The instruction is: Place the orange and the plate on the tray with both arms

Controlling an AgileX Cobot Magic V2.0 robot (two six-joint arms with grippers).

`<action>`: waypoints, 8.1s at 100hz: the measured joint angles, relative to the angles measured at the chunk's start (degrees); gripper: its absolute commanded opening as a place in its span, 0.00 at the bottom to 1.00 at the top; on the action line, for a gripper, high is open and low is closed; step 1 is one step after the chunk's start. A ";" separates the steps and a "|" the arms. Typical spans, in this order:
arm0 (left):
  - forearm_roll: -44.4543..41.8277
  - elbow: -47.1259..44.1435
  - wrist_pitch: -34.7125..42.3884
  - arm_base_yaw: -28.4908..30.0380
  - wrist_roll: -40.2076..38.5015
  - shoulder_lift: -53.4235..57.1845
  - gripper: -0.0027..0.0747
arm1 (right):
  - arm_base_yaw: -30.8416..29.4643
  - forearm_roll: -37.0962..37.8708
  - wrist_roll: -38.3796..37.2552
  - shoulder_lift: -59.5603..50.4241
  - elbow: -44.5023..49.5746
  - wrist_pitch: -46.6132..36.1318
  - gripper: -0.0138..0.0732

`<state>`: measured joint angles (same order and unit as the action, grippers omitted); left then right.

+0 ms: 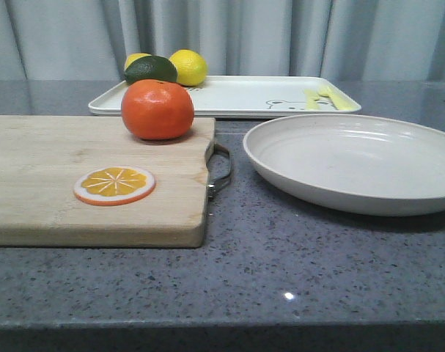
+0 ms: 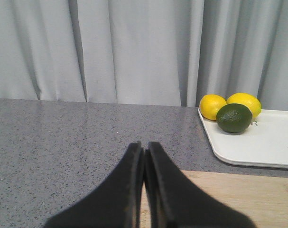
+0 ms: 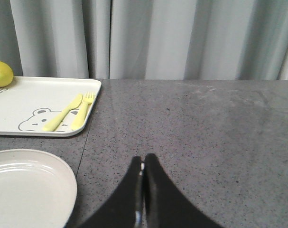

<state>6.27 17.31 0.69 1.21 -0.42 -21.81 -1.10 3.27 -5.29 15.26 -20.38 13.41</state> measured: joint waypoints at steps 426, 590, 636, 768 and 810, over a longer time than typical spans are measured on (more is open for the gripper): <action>14.16 85.53 -47.95 -47.15 1.15 -91.31 0.44 | 0.00 -0.22 -0.21 7.25 -5.84 7.82 0.08; 9.42 69.65 -42.37 -48.19 3.63 -71.58 0.28 | 0.00 0.00 -0.21 7.25 -5.84 10.75 0.08; 8.38 46.47 -33.84 -48.19 3.63 -44.40 0.21 | 2.85 0.00 -0.21 10.01 -5.84 11.31 0.08; 4.63 28.64 -32.22 -48.19 3.63 -18.25 0.01 | 12.44 -5.22 0.00 52.26 -35.71 37.67 0.60; 4.63 28.64 -32.22 -48.19 3.72 -18.25 0.01 | 12.68 -6.88 -0.21 65.40 -41.36 40.39 0.60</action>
<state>10.90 45.95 -31.54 -46.99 3.30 -40.05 11.59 -3.61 -5.50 80.66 -61.75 53.80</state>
